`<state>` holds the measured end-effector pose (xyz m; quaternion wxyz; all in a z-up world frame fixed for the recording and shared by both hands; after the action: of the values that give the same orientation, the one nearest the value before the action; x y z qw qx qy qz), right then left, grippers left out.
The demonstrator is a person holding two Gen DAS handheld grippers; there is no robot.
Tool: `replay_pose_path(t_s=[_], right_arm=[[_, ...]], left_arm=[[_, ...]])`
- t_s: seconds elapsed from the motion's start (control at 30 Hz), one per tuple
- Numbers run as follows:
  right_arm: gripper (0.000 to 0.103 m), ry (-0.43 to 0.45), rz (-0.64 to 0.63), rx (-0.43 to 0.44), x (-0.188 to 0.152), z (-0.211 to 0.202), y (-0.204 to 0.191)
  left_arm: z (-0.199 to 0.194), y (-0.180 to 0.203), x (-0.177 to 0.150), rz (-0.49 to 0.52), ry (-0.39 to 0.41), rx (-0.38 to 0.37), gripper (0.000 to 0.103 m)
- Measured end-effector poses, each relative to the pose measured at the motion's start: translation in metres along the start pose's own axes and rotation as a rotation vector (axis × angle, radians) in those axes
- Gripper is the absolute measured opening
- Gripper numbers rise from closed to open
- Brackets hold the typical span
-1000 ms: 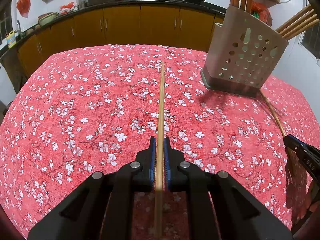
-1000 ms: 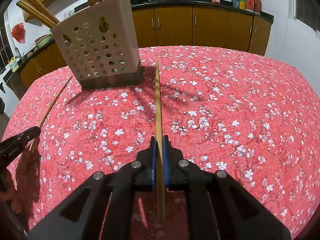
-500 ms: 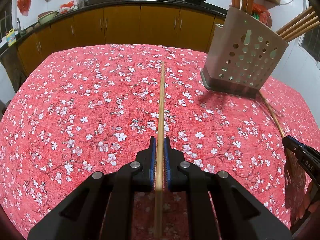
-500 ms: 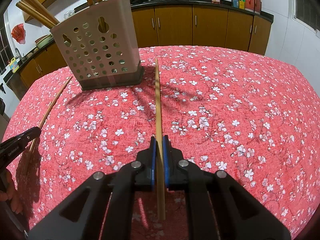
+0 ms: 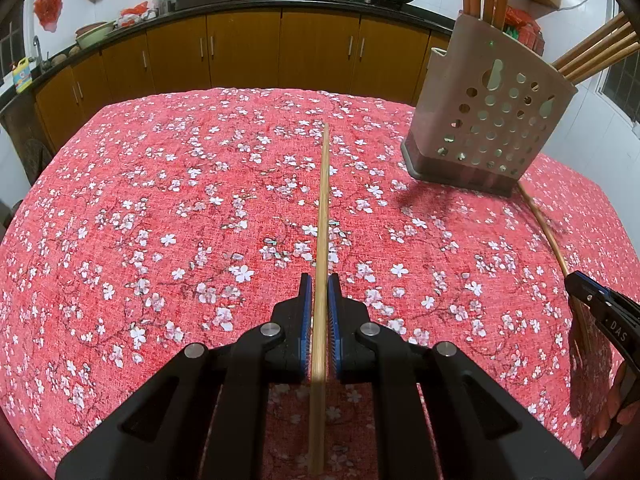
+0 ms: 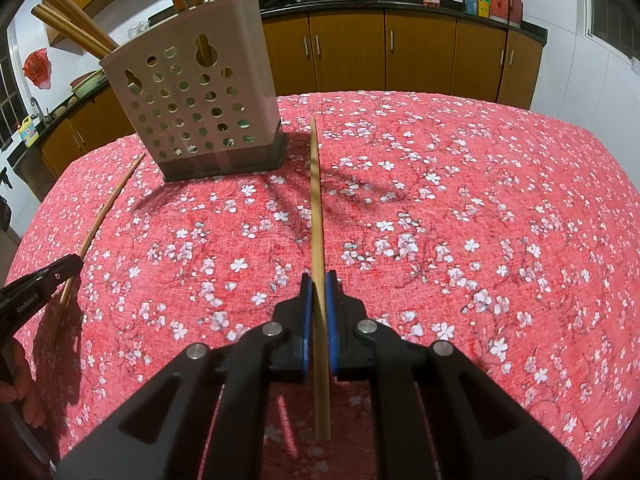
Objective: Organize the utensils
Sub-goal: 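Carry the right tool's chopstick up over the holder while the left tool carries its own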
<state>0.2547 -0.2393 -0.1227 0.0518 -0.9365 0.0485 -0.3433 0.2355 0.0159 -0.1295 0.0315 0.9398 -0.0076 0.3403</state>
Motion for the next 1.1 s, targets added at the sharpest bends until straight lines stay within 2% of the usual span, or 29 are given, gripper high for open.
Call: replay_pose_path(t_s=[0.27, 0.6, 0.77, 0.87, 1.1], right_arm=[[0.008, 0.000, 0.007, 0.000, -0.004, -0.003, 0.001], [0.008, 0.013, -0.005, 0.005, -0.008, -0.013, 0.000], [0.008, 0.104, 0.012, 0.021, 0.005, -0.045, 0.007], [0.008, 0.174, 0.022, 0.022, 0.018, -0.068, 0.010], [0.008, 0.316, 0.052, 0.027, 0.045, -0.114, 0.020]], left_arm=[[-0.004, 0.004, -0.004, 0.010, -0.001, 0.013, 0.010], [-0.010, 0.009, -0.010, 0.080, -0.016, 0.040, 0.008], [-0.021, 0.001, -0.006, 0.048, -0.010, 0.006, 0.008], [-0.036, -0.002, 0.002, 0.040, 0.025, -0.012, 0.008], [-0.086, 0.000, 0.038, 0.024, 0.165, -0.062, 0.008]])
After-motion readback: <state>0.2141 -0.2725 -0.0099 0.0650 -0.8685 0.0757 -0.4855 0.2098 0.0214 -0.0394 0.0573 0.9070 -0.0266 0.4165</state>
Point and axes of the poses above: each gripper's, at about its wrist camera, not at the fingertips, and z roughly the way its jaws point, y to its right, x to its top, the point moved 5 cm from there along z, roughly the way its jaws point, and after that the axes turned 2 degrees about z, right-handed, at the moved point
